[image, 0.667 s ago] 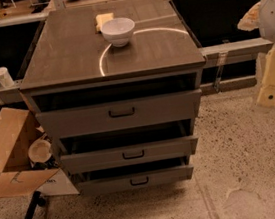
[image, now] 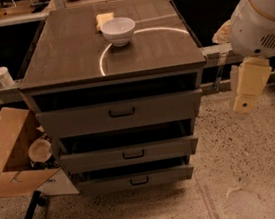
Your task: Open top drawer
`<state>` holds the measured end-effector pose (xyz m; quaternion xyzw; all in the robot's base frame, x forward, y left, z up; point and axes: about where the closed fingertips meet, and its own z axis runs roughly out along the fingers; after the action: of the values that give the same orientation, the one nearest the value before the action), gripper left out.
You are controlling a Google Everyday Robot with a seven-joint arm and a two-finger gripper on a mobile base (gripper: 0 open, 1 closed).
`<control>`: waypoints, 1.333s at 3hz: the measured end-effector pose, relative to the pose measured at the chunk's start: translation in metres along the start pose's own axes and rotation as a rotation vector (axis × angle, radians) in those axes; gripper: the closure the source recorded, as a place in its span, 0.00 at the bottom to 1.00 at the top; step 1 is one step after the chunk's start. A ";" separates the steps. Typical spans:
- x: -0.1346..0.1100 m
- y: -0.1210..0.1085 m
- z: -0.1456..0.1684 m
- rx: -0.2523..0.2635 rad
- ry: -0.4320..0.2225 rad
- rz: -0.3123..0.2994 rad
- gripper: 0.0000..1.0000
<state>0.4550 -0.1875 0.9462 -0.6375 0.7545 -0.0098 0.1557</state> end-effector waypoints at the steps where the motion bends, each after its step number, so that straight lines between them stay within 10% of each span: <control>1: -0.038 0.003 0.077 -0.098 -0.028 -0.122 0.00; 3: -0.007 0.008 0.262 -0.273 -0.003 -0.168 0.00; 4: -0.003 0.012 0.279 -0.305 -0.008 -0.161 0.00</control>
Offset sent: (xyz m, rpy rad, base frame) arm 0.0663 0.0611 -0.2783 -0.0110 0.2443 0.2769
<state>0.5126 -0.1305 0.6786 -0.7120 0.6932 0.0947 0.0588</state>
